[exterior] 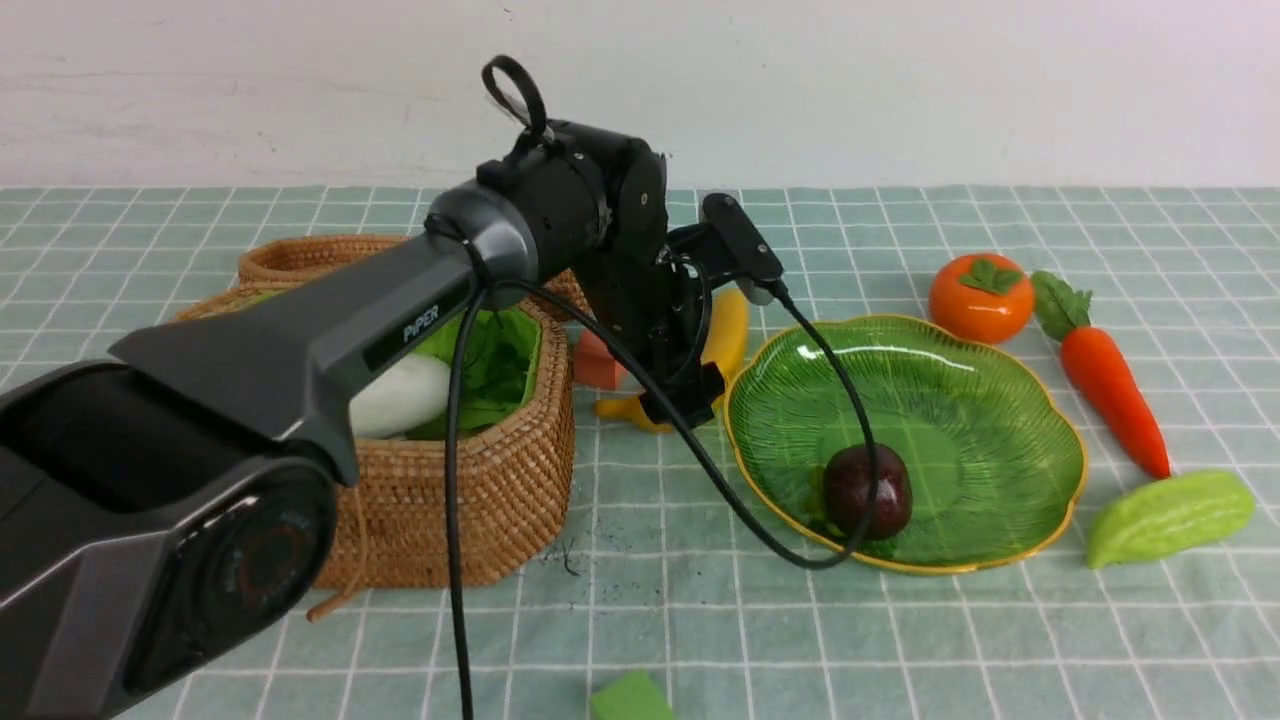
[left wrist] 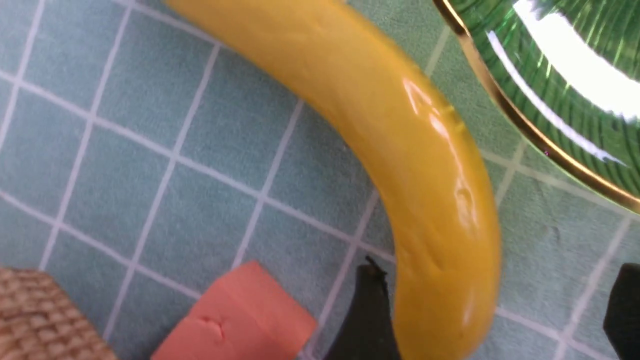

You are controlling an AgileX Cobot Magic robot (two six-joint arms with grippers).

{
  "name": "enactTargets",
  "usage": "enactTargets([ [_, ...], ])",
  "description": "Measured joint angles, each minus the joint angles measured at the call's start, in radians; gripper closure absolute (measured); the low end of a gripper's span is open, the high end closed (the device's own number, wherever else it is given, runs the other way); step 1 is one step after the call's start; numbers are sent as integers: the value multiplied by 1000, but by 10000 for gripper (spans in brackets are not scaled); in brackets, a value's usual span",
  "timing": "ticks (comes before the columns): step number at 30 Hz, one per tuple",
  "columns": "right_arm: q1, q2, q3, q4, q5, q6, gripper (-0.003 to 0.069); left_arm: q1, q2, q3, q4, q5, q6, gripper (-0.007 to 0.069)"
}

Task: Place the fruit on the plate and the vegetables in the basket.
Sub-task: Use the left arm to grab a banana and put it into the right plate

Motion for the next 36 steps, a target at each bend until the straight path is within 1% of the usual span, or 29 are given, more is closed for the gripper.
enactTargets([
  [8, 0, 0, 0, 7, 0, 0, 424, 0, 37, 0, 25, -31, 7, 56],
  [11, 0, 0, 0, 7, 0, 0, 424, 0, 51, 0, 44, -34, 6, 84],
  [13, 0, 0, 1, 7, 0, 0, 424, 0, 57, 0, 44, -34, 1, 123],
  [14, 0, 0, 1, 7, 0, 0, 423, 0, 59, 0, 44, -34, -10, 171],
  [15, 0, 0, 1, 7, 0, 0, 423, 0, 59, 0, 44, -34, -11, 179],
  [17, 0, 0, 1, 8, 0, 0, 424, 0, 60, 0, 49, -34, -35, 298],
  [18, 0, 0, 1, 8, 0, 0, 424, 0, 60, 0, 53, -35, -44, 333],
  [25, 0, 0, 2, 16, 0, 0, 424, -1, 41, 2, 67, -55, -73, 321],
  [32, 0, 0, 2, -6, -10, 0, 424, -24, -114, 2, 68, -56, -72, 321],
  [34, 0, 0, 2, -59, -39, 12, 424, -57, -169, 0, 67, -29, -14, 321],
  [36, 0, 0, 2, -119, -70, 51, 424, -91, -186, -1, 58, -4, 76, 321],
])
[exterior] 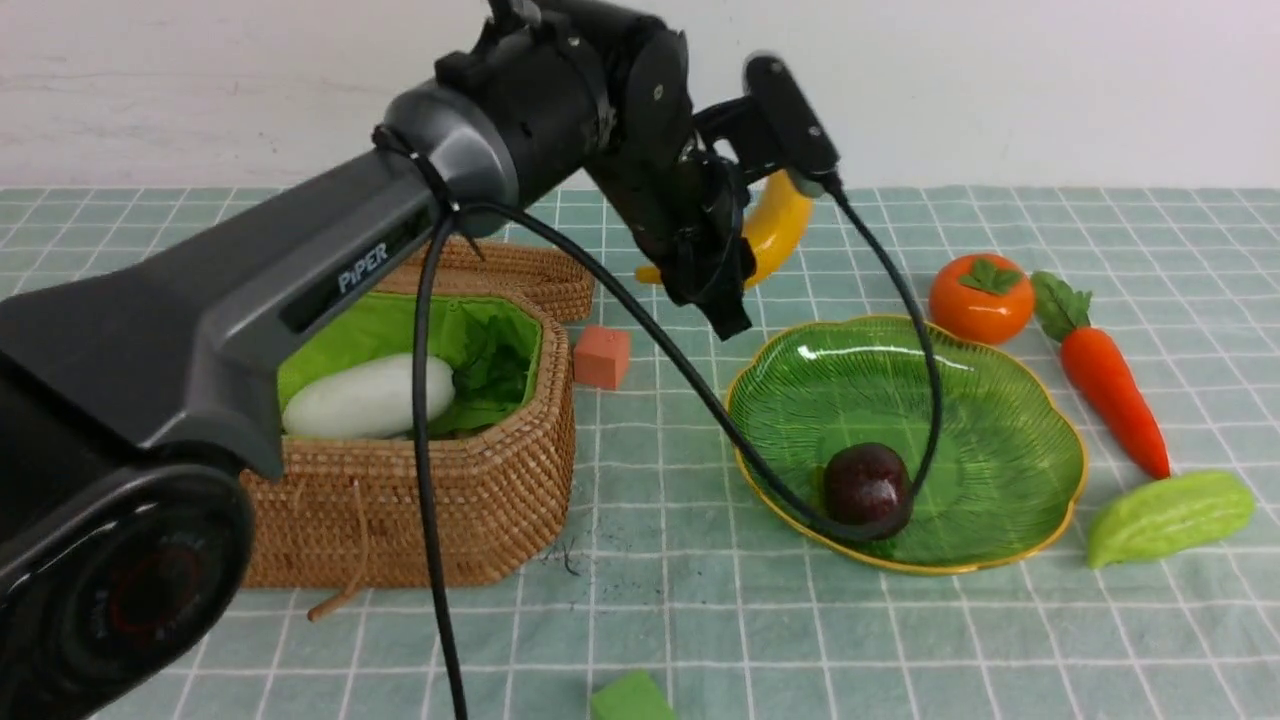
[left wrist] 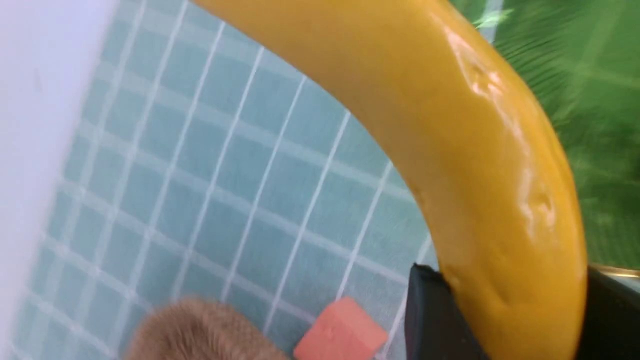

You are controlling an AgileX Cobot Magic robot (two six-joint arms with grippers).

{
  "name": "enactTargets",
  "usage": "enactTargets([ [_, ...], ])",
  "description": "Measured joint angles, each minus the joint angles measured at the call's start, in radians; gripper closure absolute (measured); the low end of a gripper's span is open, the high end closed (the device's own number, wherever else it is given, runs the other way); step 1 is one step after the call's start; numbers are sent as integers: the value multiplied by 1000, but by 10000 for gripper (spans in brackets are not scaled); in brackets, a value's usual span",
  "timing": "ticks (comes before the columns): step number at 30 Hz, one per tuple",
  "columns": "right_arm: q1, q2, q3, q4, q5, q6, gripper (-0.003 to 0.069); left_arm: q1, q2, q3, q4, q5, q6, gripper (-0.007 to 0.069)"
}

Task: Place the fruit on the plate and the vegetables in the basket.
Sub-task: Use the left arm to grab a banana and put it into the right plate, then take a chayote with your right arm and place it on the basket on the left.

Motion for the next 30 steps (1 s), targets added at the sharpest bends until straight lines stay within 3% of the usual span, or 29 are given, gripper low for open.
enactTargets([
  [5, 0, 0, 0, -71, -27, 50, 424, -67, 68, 0, -79, 38, 144, 321],
  [12, 0, 0, 0, -48, -25, 50, 424, -61, 163, 3, -106, -13, 160, 313],
  [14, 0, 0, 0, -46, -23, 50, 424, -61, 163, 3, -107, -21, 162, 257],
  [17, 0, 0, 0, -45, -23, 50, 424, -60, 162, 3, -110, -35, 162, 106],
  [18, 0, 0, 0, -45, -23, 50, 424, -60, 162, 3, -110, -35, 162, 96],
  [19, 0, 0, 0, -47, -23, 50, 423, -60, 161, 3, -110, -30, 162, 15],
  [23, 0, 8, 0, -66, -23, 87, 422, -59, 140, 3, -110, 11, 123, -36],
  [25, 0, 27, 0, -91, -22, 109, 421, -59, 106, 3, -117, 66, 20, -26],
  [27, 0, 78, 0, -116, -21, 121, 421, -59, 39, 3, -125, 132, -173, 47],
  [30, 0, 165, 0, -126, -21, 126, 421, -59, -79, 3, -98, 233, -403, 256],
])
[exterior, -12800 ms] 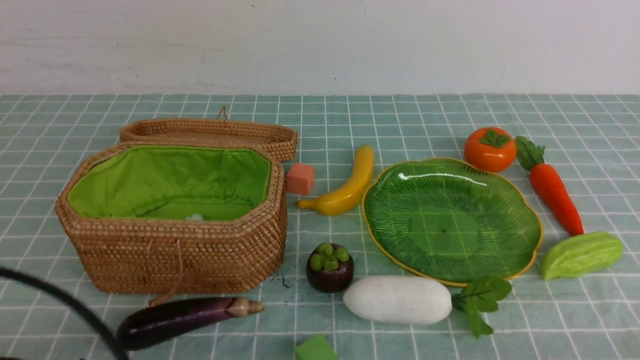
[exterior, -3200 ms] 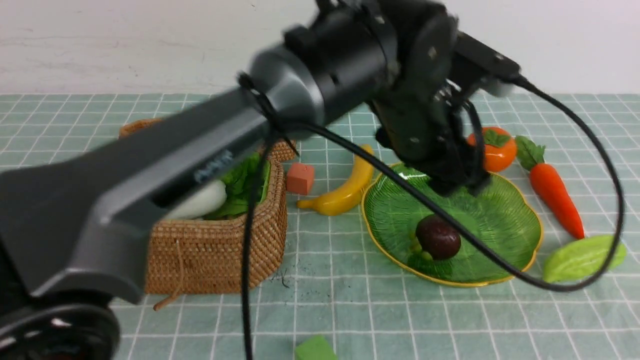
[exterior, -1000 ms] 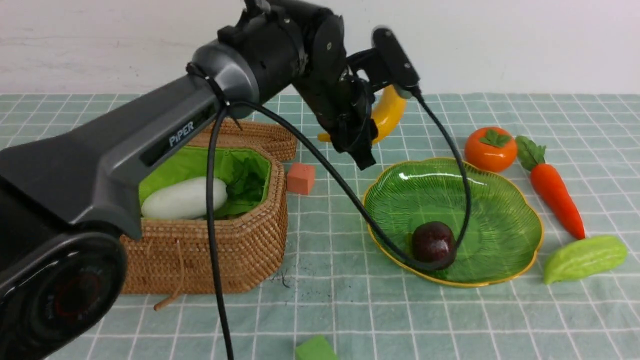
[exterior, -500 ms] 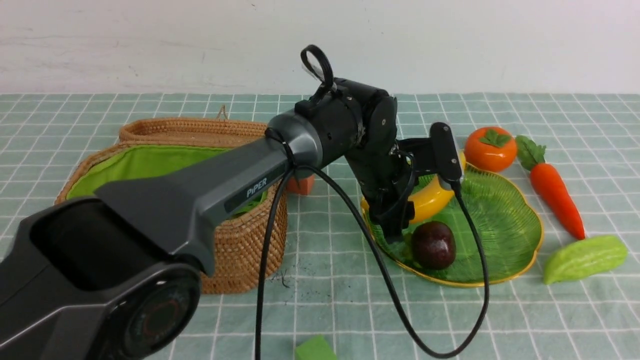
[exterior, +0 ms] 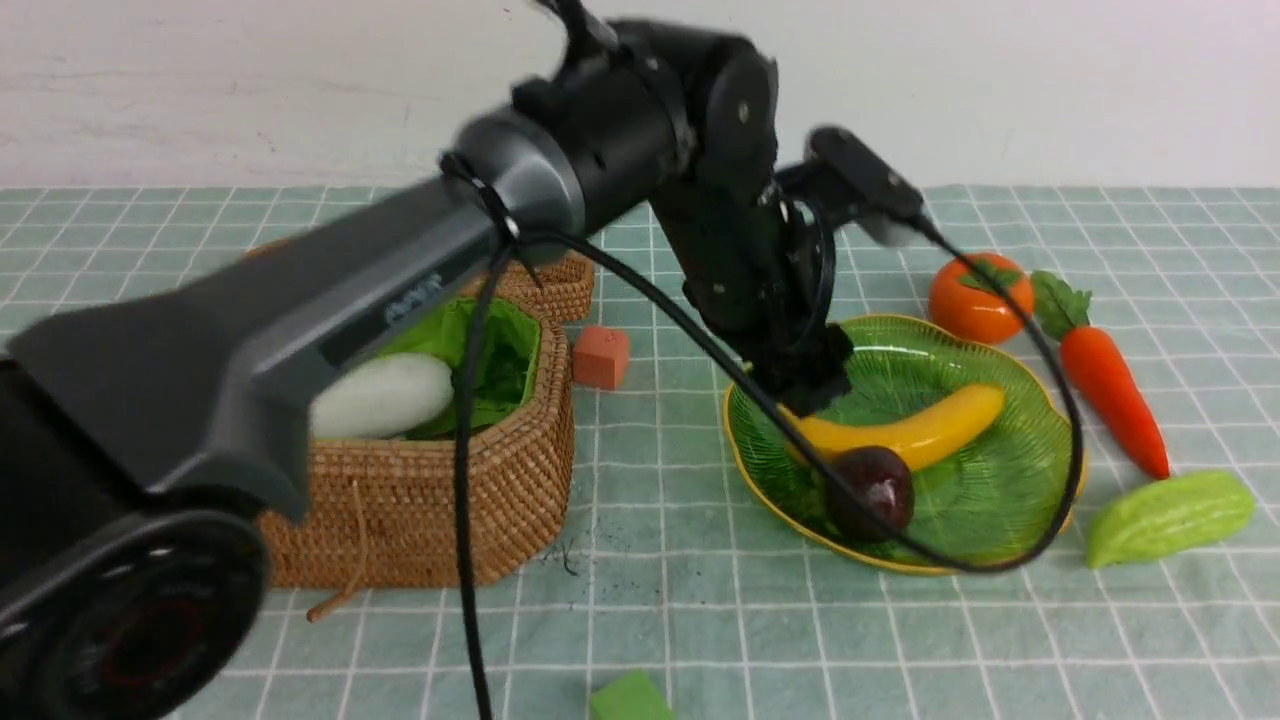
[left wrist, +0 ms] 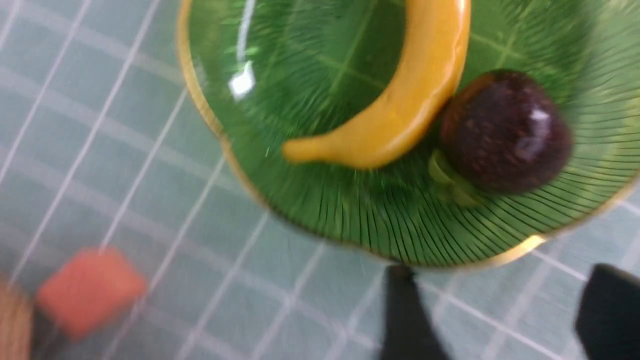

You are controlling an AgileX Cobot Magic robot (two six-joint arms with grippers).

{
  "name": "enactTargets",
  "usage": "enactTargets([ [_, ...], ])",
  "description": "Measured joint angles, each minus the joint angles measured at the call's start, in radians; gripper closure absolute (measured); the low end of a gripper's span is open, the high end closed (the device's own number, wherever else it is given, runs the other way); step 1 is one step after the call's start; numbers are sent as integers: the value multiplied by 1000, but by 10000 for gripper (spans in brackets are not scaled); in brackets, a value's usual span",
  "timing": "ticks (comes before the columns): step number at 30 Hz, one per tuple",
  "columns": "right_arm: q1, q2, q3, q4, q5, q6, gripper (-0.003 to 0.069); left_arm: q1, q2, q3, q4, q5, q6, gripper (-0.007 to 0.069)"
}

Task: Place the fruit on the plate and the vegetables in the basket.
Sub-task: Take a chayote with your right arm and place it on the basket on the left.

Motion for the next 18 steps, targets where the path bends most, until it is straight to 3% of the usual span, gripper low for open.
enactTargets([
  [1, 0, 47, 0, -4, -3, 2, 421, 0, -55, 0, 18, 36, -67, 373],
  [2, 0, 64, 0, -5, -3, 2, 421, 0, -64, 0, 21, 47, -77, 393],
  [4, 0, 162, 0, -19, -22, 2, 421, 0, -178, 0, 48, 82, -160, 582],
  [6, 0, 260, 0, -37, -53, 2, 421, 0, -266, -1, 60, 82, -206, 638],
  [11, -53, 448, 0, -77, -118, 17, 421, 0, -447, 54, 110, 82, -309, 638],
  [14, -181, 537, 0, -77, -138, 21, 421, 0, -578, 218, 140, 81, -338, 638],
  [15, -181, 543, 0, -75, -140, 21, 421, 0, -588, 218, 141, 81, -341, 638],
  [18, -364, 645, 0, -6, -192, 21, 421, 0, -783, 512, 150, 5, -379, 638],
])
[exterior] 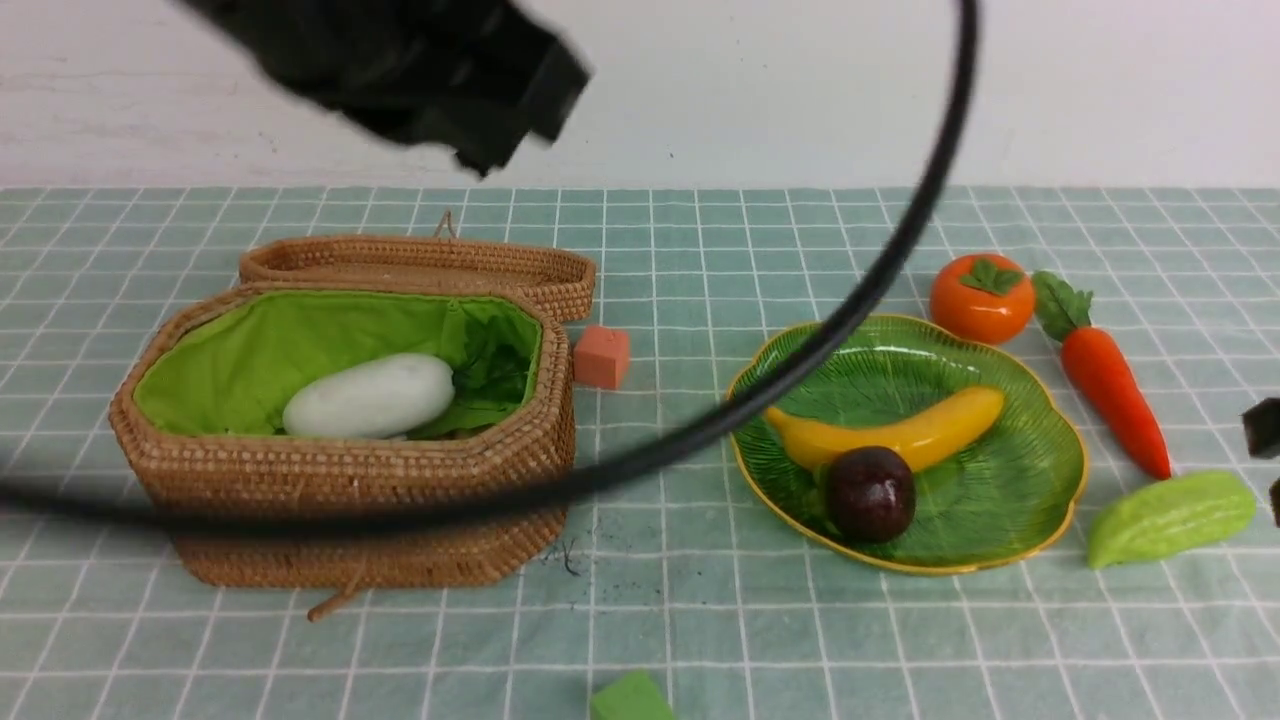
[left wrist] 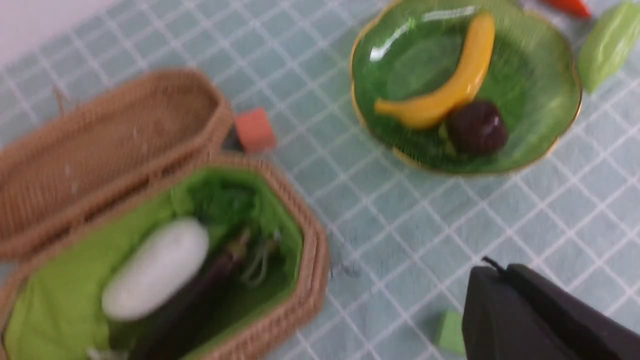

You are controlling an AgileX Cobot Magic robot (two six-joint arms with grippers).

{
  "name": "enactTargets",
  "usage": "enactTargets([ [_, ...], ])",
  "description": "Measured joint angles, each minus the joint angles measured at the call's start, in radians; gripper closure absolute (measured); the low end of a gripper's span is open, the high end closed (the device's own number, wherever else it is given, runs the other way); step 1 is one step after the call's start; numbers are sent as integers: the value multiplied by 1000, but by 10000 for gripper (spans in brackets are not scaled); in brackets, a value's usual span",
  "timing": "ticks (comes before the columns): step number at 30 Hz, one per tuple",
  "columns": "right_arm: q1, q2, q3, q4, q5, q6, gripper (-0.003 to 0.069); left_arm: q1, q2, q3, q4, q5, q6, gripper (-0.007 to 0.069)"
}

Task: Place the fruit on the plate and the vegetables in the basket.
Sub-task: Take a chayote with your right arm and place it on the basket on the left.

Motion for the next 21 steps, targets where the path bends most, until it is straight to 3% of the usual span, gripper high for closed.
enactTargets([
  [3, -115, 91, 0, 92, -74, 3, 412, 0, -214, 312, -39, -155, -4, 638],
  [7, -142, 191, 0, 149, -156, 8, 374, 0, -450, 649, -129, -354, 66, 638],
  [10, -138, 255, 0, 168, -215, 15, 310, 0, -555, 824, -198, -473, 116, 638],
  [11, -136, 300, -13, 169, -244, 40, 239, 0, -616, 903, -251, -527, 155, 638],
  [12, -136, 305, -15, 169, -244, 44, 231, 0, -616, 911, -257, -532, 159, 638],
  [14, -135, 375, -57, 161, -262, 100, 120, 0, -656, 977, -321, -570, 213, 638],
  [18, -135, 498, -166, 144, -259, 151, -5, 0, -660, 1006, -414, -592, 279, 638],
  [21, -135, 597, -270, 132, -210, 172, -20, 0, -662, 1009, -466, -610, 330, 638],
])
